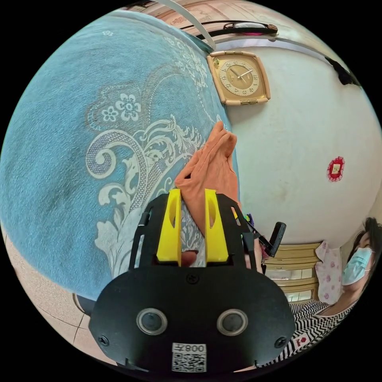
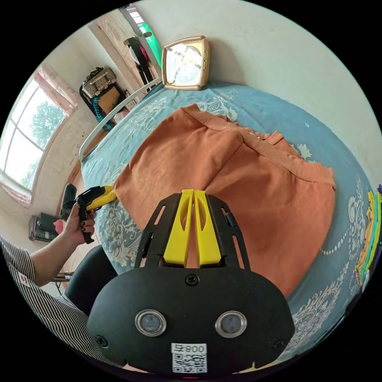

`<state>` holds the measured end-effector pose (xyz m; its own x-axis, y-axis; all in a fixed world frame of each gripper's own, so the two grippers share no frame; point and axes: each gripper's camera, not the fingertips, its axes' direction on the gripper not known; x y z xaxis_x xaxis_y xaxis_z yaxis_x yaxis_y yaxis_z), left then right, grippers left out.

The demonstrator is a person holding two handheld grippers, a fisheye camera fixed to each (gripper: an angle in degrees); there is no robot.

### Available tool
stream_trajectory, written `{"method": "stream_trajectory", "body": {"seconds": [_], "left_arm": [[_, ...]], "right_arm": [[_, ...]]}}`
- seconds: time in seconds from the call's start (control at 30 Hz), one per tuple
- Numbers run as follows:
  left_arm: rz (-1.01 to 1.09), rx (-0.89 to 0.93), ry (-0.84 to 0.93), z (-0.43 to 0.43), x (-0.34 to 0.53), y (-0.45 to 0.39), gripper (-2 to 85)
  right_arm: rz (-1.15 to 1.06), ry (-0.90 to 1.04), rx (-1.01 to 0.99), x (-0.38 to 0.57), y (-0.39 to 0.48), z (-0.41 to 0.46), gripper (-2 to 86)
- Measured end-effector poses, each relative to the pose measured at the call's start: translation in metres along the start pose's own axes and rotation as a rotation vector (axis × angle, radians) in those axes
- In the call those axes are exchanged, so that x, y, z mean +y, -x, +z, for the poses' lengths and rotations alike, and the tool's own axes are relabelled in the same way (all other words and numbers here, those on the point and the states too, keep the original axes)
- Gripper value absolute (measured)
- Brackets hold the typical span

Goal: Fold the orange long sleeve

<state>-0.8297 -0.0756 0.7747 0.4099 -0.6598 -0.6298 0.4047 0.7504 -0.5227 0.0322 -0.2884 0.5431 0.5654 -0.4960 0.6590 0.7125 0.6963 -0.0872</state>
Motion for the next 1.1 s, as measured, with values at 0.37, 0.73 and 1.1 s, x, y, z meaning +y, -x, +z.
{"method": "stream_trajectory", "body": {"seconds": [0.37, 0.73, 1.1], "left_arm": [[0.162, 0.045, 0.019, -0.021, 0.012, -0.039, 2.6], [0.454, 0.107, 0.079, -0.008, 0.044, -0.147, 2.2], [0.777, 0.115, 0.258, 0.060, 0.097, -0.276, 2.2]], "right_arm": [[0.094, -0.100, -0.075, -0.013, -0.015, -0.008, 0.2], [0.101, 0.058, -0.015, -0.069, -0.049, 0.051, 0.1], [0.201, 0.021, -0.041, -0.081, -0.101, 0.079, 0.2]]}}
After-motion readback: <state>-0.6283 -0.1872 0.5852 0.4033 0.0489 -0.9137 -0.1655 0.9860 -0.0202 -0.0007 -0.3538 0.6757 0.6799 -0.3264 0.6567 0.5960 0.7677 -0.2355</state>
